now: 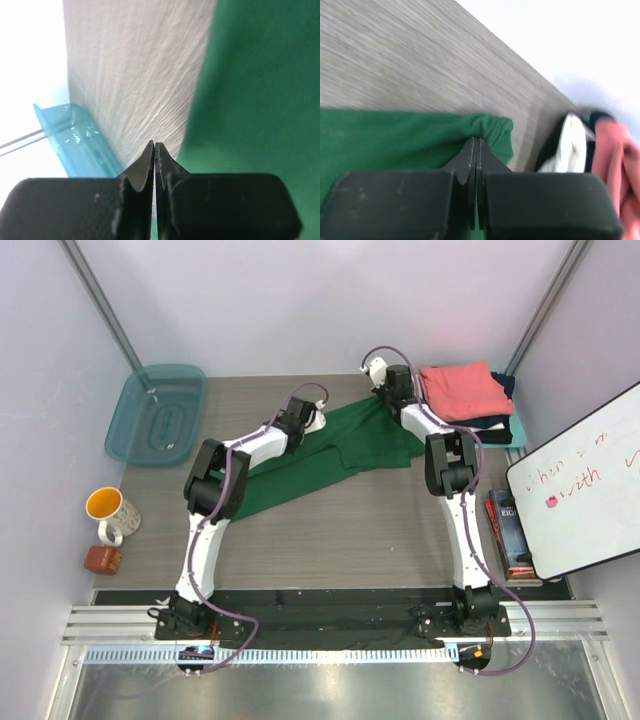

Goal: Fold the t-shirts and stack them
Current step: Rotate the tshirt 90 degrees

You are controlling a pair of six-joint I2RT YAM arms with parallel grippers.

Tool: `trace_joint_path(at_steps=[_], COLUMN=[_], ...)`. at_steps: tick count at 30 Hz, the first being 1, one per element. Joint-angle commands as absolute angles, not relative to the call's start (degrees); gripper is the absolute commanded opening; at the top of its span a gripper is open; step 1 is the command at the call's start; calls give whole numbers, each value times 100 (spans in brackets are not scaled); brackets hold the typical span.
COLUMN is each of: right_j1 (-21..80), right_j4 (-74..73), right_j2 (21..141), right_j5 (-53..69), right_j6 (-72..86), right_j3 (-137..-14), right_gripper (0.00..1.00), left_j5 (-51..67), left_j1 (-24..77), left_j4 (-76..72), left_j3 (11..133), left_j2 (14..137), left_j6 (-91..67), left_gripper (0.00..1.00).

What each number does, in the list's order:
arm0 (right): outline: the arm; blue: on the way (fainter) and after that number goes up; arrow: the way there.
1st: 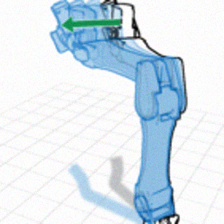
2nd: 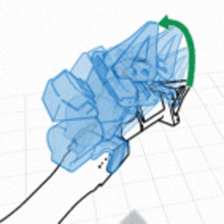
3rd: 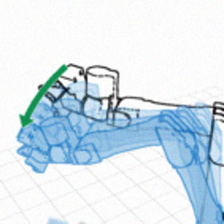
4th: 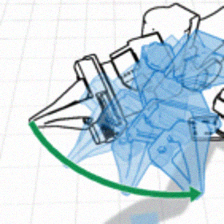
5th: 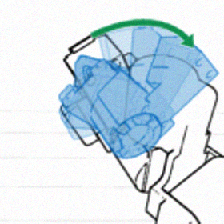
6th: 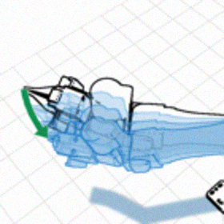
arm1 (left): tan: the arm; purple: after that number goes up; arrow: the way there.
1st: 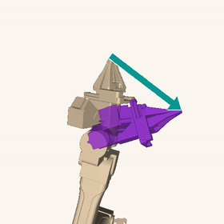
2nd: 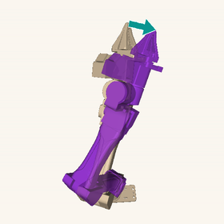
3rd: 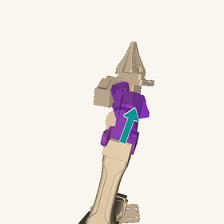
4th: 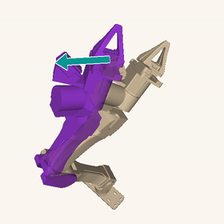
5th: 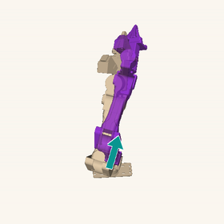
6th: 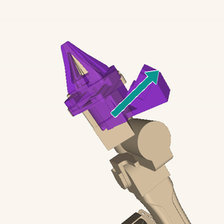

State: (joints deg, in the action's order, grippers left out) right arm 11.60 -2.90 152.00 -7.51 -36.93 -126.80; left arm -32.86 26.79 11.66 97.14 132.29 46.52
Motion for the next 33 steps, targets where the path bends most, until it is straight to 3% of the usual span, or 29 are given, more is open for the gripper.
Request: trace_joint_path(at_steps=[1,5,12,17,28,33], right_j1=[1160,1187,1370,1459,1687,1714], right_j4=[895,161,-3133,-3507,-4165,-4359], right_j2=[13847,12878,12340,12445,13324,13175], right_j5=[-1494,-1109,1045,1659,1881,1872], right_j6=[-3059,-2523,-2592,-2610,-2786,-3014], right_j3=[-11779,-11426,-11409,-11030,-11936,-11751], right_gripper=[2,3,2,1,1,1], left_j5=[-3164,-2867,-2154,-2223,-2250,-1442], left_j1=[2707,2707,2602,2408,2294,2163], left_j4=[247,368,1080,1309,1810,2523], left_j3=[9466,9160,7885,7445,7488,7384], left_j2=[12262,11673,10470,10038,9809,9756], left_j6=[4439,4517,5141,4870,4913,5071], left_gripper=[0,0,0,0,0,0])
